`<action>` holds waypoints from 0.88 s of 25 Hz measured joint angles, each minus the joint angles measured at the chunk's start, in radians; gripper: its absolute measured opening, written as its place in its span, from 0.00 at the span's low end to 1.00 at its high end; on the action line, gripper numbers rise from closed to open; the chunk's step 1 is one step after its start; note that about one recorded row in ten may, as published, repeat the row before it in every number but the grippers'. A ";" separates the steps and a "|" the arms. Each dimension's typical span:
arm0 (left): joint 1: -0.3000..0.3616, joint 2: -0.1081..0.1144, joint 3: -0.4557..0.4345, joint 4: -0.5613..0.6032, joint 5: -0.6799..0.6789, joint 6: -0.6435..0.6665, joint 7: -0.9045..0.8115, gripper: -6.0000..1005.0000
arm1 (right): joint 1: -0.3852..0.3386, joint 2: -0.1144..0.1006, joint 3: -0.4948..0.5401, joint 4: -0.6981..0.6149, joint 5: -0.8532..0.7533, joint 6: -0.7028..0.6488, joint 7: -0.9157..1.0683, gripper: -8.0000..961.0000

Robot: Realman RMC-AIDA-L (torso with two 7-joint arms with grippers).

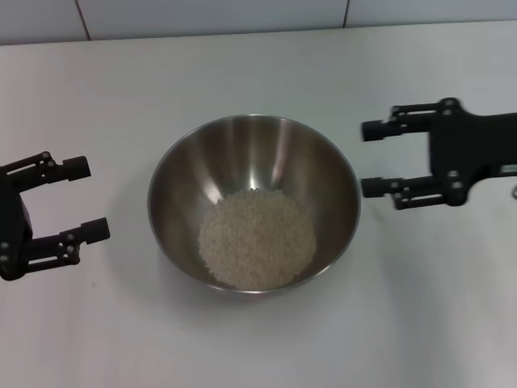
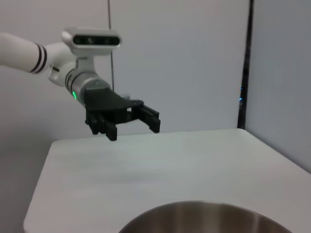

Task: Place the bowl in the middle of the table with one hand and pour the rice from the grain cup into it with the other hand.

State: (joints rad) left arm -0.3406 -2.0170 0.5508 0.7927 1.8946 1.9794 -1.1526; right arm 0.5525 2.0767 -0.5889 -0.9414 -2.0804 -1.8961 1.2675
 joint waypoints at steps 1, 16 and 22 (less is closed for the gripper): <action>0.000 0.000 0.000 0.000 0.000 0.001 0.000 0.78 | 0.005 0.000 -0.019 0.008 0.000 0.015 -0.002 0.74; 0.005 -0.003 0.003 0.000 0.001 -0.001 -0.001 0.78 | 0.006 0.003 -0.141 0.055 0.023 0.106 -0.016 0.74; 0.005 -0.003 0.005 0.000 0.001 -0.001 -0.001 0.78 | -0.006 0.005 -0.142 0.058 0.026 0.106 -0.024 0.74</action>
State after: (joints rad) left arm -0.3359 -2.0203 0.5554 0.7931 1.8960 1.9782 -1.1535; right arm 0.5466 2.0813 -0.7310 -0.8835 -2.0544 -1.7900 1.2440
